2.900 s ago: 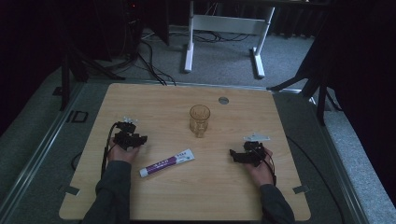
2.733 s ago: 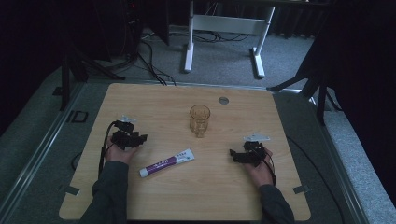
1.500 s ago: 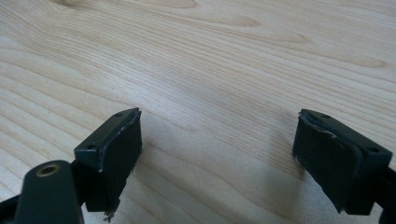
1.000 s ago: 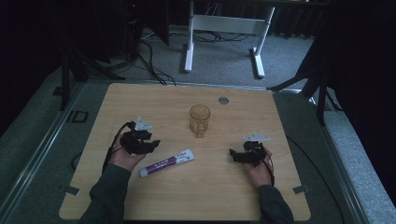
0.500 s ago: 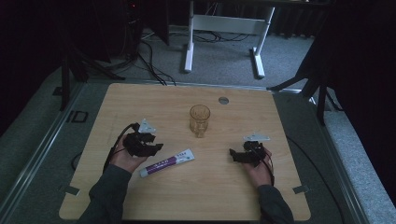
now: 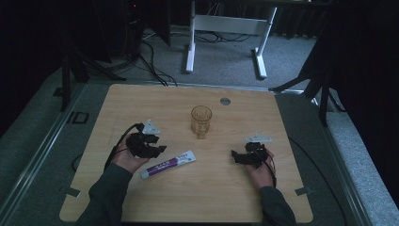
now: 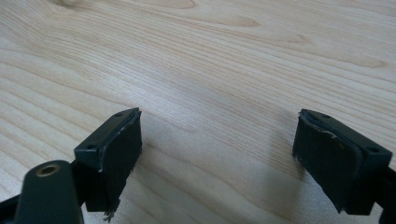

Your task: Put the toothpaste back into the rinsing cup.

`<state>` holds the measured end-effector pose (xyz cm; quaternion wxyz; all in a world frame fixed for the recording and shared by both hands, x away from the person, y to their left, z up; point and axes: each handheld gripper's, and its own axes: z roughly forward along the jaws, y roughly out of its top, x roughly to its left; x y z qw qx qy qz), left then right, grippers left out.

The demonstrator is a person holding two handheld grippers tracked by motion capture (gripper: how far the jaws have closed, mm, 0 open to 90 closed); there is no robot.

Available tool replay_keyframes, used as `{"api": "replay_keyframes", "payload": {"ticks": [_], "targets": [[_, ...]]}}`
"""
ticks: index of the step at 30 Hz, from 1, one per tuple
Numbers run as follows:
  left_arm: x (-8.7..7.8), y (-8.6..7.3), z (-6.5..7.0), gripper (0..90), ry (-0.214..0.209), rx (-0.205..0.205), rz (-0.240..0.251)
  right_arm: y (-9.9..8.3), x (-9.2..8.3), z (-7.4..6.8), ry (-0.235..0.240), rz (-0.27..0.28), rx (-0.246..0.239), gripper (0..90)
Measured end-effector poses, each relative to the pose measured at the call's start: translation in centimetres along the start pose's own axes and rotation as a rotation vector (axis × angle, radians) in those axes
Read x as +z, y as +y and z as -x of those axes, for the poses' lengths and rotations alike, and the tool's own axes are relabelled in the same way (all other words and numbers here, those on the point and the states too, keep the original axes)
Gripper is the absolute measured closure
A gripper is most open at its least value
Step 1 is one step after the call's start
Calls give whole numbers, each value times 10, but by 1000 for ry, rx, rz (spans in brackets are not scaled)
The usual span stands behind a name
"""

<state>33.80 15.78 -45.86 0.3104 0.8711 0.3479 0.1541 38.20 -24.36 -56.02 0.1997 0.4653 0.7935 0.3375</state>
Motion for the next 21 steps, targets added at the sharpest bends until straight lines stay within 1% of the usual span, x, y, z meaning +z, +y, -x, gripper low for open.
{"api": "replay_keyframes", "payload": {"ticks": [4, 11, 13, 21], "targets": [[-2, 2, -1, 521, -1, 3, 4, 0, 0, 0, 0, 0, 0, 156], [-5, 5, 0, 520, -1, 21, 2, 0, 0, 0, 0, 0, 0, 155], [-6, 5, 0, 522, -5, 19, 6, 0, 0, 0, 0, 0, -1, 155], [-6, 9, 3, 530, -5, 38, -8, 0, 0, 0, 0, 0, 0, 156]]}}
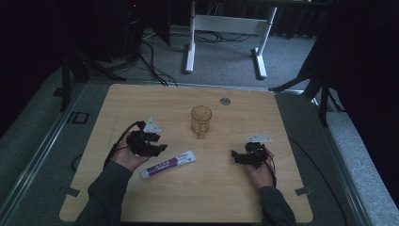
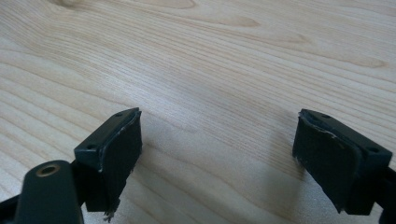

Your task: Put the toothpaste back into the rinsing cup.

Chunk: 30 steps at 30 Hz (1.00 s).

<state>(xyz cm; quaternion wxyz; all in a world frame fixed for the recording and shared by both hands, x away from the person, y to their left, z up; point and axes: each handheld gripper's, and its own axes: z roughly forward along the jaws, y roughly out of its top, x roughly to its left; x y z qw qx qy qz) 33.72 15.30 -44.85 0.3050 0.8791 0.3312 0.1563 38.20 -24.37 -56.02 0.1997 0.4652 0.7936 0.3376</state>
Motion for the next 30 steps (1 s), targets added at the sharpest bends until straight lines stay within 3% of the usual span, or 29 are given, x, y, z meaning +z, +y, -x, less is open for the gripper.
{"api": "replay_keyframes", "payload": {"ticks": [30], "targets": [[17, 6, 16, 530, -42, 47, -82, 0, 0, 0, 0, 0, 0, 156]]}}
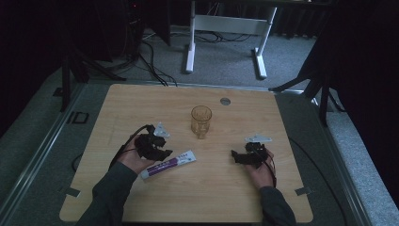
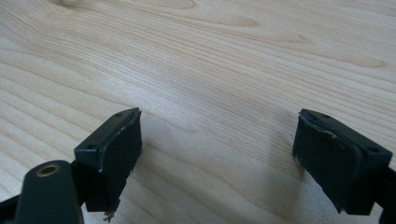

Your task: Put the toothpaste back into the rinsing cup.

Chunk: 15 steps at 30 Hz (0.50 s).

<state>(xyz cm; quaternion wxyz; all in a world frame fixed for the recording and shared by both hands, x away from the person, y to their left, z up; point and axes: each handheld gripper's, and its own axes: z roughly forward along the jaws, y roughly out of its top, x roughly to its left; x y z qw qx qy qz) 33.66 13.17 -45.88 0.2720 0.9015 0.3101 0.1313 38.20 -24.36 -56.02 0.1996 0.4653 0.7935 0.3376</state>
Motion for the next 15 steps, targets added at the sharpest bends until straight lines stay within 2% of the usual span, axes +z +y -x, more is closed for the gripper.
{"api": "replay_keyframes", "payload": {"ticks": [15], "targets": [[10, 1, 5, 532, -26, 18, -63, 0, 0, 0, 0, 0, 0, 156]]}}
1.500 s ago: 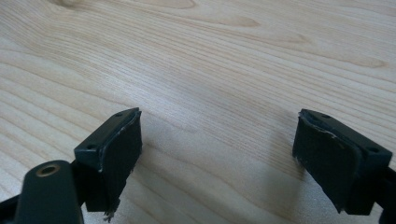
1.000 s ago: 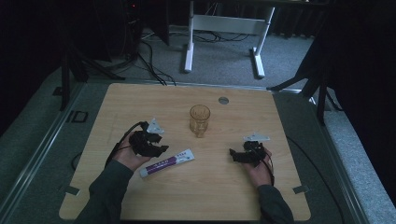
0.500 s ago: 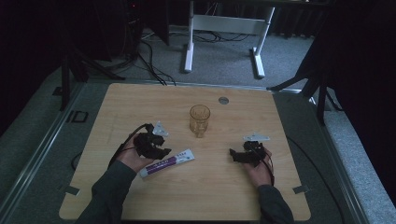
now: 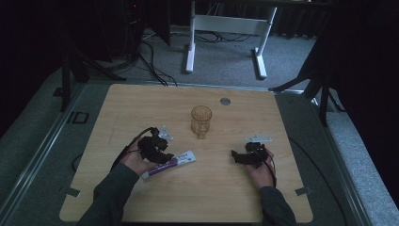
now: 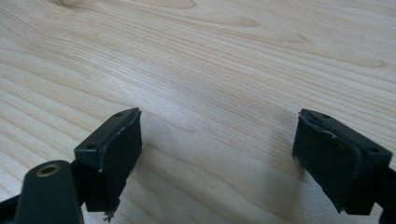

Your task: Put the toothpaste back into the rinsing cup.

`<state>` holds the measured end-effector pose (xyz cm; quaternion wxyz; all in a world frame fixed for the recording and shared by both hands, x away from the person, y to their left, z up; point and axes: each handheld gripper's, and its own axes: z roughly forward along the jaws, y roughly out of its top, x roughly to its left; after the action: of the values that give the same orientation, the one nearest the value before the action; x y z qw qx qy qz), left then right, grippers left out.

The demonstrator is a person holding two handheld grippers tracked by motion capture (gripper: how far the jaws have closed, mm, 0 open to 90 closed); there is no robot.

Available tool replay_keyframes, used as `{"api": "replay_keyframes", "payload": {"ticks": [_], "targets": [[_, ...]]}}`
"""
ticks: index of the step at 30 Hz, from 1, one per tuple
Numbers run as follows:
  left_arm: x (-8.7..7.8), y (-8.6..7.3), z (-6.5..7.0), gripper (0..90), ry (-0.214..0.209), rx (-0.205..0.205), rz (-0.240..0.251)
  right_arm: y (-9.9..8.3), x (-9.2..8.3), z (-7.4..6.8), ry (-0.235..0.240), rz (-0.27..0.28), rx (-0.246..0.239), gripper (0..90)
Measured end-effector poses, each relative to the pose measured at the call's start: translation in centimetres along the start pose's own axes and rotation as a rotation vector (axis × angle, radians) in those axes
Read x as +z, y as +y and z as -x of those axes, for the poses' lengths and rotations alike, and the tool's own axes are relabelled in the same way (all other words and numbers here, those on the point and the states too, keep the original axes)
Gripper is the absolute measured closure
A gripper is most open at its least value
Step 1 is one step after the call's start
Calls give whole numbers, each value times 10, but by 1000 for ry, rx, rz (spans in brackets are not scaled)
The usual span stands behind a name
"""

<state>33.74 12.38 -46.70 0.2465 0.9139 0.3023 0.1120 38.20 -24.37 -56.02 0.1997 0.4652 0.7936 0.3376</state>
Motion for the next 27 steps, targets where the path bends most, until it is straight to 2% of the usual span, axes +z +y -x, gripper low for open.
{"api": "replay_keyframes", "payload": {"ticks": [13, 16, 17, 27], "targets": [[8, 2, 4, 535, -5, -8, -60, 0, 0, 0, 0, 0, 0, 155], [9, 3, 5, 548, -8, -3, -73, 0, 0, 0, 0, 0, 0, 156], [11, 3, 6, 548, -7, 11, -87, 0, 0, 0, 0, 0, 0, 155], [17, 5, 9, 555, -6, 14, -115, 0, 0, 0, 0, 0, 0, 155]]}}
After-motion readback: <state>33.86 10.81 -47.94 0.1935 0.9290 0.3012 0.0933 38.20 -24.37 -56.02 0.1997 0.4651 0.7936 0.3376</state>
